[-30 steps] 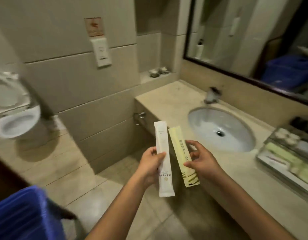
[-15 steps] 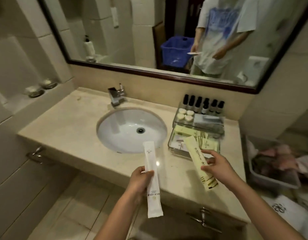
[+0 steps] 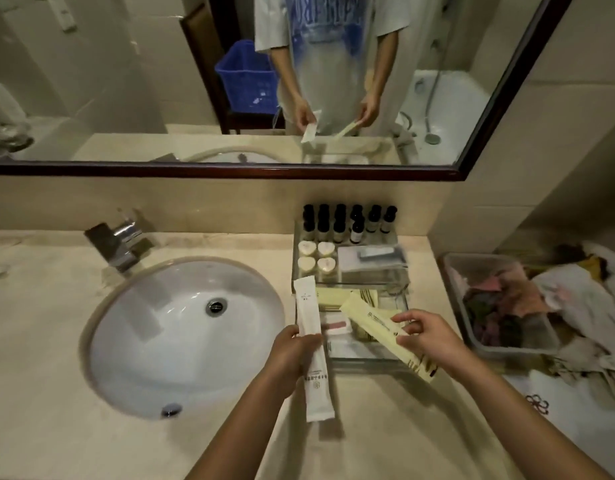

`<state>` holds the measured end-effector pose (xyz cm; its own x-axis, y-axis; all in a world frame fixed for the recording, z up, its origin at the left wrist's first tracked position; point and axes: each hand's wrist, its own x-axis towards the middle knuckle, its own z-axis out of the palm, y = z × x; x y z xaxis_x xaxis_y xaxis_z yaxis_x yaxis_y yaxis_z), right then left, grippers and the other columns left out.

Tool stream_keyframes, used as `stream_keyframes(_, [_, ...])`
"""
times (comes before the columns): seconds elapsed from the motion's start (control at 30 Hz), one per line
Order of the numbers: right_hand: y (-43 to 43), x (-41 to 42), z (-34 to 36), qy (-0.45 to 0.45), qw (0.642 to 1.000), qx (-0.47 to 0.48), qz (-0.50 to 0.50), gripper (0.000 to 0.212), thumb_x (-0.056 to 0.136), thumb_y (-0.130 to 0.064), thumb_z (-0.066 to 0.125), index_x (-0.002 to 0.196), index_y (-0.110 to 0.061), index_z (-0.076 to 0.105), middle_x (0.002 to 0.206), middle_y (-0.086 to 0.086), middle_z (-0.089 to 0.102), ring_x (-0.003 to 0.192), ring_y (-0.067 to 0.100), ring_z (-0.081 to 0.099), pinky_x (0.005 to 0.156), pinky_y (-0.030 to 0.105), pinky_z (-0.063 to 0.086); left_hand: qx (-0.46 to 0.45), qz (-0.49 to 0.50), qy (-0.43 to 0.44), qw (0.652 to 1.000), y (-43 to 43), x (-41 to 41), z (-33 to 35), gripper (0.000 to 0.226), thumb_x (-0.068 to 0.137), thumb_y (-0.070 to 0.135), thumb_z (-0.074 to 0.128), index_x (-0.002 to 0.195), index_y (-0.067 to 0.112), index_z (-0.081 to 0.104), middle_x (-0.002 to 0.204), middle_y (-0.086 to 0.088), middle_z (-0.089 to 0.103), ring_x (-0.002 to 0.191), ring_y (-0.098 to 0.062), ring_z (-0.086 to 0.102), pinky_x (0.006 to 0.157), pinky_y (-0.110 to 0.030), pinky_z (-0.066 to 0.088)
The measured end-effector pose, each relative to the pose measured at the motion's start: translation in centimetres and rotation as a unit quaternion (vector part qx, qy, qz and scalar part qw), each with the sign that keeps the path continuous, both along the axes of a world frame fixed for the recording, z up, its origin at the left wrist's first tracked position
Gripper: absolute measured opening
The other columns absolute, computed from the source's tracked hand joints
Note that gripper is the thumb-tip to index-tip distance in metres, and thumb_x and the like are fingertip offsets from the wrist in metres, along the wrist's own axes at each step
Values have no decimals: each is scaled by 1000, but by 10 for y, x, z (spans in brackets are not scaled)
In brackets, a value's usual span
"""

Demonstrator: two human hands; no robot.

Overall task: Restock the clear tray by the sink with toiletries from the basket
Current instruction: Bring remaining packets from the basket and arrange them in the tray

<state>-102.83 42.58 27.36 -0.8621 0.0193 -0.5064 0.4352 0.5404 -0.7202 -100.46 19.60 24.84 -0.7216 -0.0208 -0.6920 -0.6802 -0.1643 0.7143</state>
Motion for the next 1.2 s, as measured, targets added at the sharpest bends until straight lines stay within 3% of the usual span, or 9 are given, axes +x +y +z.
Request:
stream_keyframes(0.13, [-10, -31, -6, -39, 999, -8, -3, 29, 83, 0, 64, 106, -18, 63, 86, 0, 59, 72, 12, 57, 56, 21, 41, 32, -27, -9, 999, 0, -44, -6, 25, 84, -5, 60, 109, 0, 57, 78, -8, 72, 60, -18, 69, 52, -28, 56])
stream_keyframes(0.27, [-21, -50, -18, 9, 1000, 16, 14, 25, 82, -3, 66, 102, -18, 65, 90, -5, 61, 82, 12, 60, 66, 21, 47, 81, -32, -22, 996, 5, -72, -15, 35, 84, -3, 61, 118, -2, 55, 104, -19, 70, 89, -35, 70, 81, -56, 54])
stream_keyframes(0.37, [-30, -56, -28, 93, 985, 112, 90, 20, 85, -8, 65, 102, -18, 67, 94, -4, 66, 87, 12, 60, 76, 24, 48, 76, 26, -11, 997, 8, -85, -24, 42, 80, 1, 68, 119, -3, 52, 106, -21, 69, 79, -36, 71, 66, -45, 59])
stream_keyframes(0.57, [-34, -59, -58, 356, 859, 296, 221, 27, 67, 3, 73, 89, -14, 71, 71, 4, 68, 69, 26, 60, 62, 28, 42, 61, 87, -35, 994, 11, -97, -29, 22, 88, 9, 62, 108, 2, 57, 88, -13, 69, 62, -24, 71, 50, -32, 56])
stream_keyframes(0.73, [-32, -59, -80, 529, 770, 287, 210, 18, 70, 0, 75, 87, -5, 74, 78, 9, 73, 69, 26, 65, 74, 36, 52, 32, 100, -52, 993, 4, -100, -35, 13, 90, 0, 53, 101, 0, 60, 69, -8, 64, 46, -15, 63, 43, -25, 52])
stream_keyframes(0.83, [-29, -64, -94, 496, 799, 283, 186, 22, 71, -2, 75, 93, -3, 73, 90, 11, 74, 80, 29, 65, 77, 42, 55, 41, 111, -60, 991, 1, -103, -39, 10, 88, -5, 55, 91, 5, 55, 65, -7, 58, 40, -11, 58, 41, -21, 50])
stream_keyframes(0.93, [-22, -69, -102, 398, 871, 254, 134, 35, 80, -26, 59, 106, -5, 65, 111, 13, 68, 104, 28, 59, 95, 42, 45, 39, 122, -53, 990, -1, -108, -49, 25, 86, -9, 56, 88, 9, 39, 60, -5, 37, 34, -7, 40, 38, -17, 41])
stream_keyframes(1.07, [-16, -75, -90, 206, 975, 85, -18, 43, 80, -17, 72, 118, -8, 55, 116, 6, 59, 105, 19, 55, 92, 30, 45, 24, 124, -30, 992, 1, -114, -54, 29, 86, -10, 57, 88, 11, 38, 61, -4, 37, 36, -5, 40, 39, -18, 41])
stream_keyframes(1.2, [-13, -92, -84, 62, 982, -19, -177, 29, 85, -9, 65, 108, -16, 51, 105, 1, 59, 90, 20, 61, 78, 33, 52, -13, 115, -34, 993, 2, -124, -62, 24, 85, -5, 61, 88, 10, 43, 59, -2, 43, 39, -7, 42, 44, -21, 43])
